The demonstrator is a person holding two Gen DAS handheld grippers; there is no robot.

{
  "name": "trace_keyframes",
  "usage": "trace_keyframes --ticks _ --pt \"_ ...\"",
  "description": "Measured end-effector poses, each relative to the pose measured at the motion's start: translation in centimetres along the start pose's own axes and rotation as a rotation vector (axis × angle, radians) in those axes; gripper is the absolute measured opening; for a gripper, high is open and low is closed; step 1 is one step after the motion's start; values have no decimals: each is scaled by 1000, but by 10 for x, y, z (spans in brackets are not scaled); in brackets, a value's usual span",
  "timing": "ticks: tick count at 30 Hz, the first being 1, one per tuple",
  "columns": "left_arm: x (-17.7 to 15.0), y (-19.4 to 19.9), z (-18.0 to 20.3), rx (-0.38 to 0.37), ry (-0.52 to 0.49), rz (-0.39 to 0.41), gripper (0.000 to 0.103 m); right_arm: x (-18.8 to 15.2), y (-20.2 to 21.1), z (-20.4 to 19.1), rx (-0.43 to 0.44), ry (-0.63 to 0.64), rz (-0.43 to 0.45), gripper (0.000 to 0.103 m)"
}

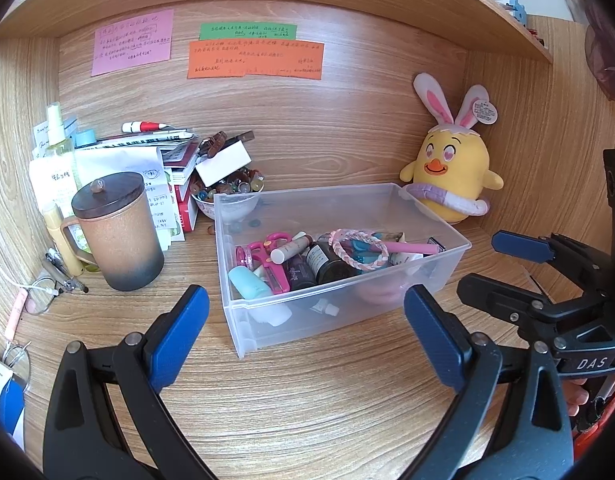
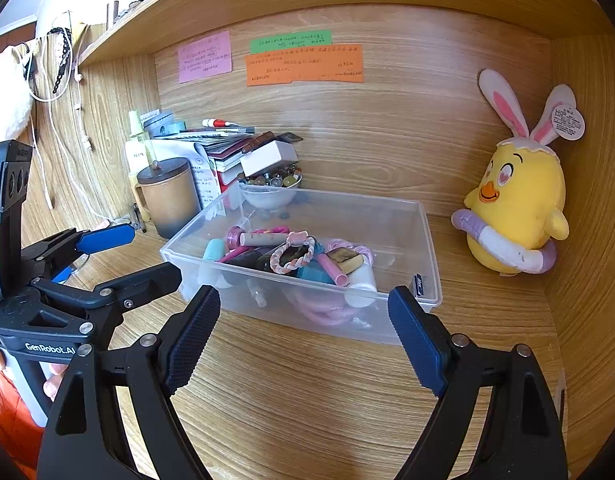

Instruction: Organize objects

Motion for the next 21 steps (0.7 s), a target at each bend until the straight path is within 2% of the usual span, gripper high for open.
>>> trace_keyframes --ticks 21 --pt "-1 1 4 -22 6 -16 99 0 -4 4 11 -17 -7 85"
Point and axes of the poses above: each gripper's, at about its wrist camera, not at the fingertips, and y roughly against the way its jaws point, z to its right, x to its top, the point moved 4 cm from there along -y, roughly the way its jaws point, and after that the axes turned 3 degrees about -x, right-handed, at the moved point
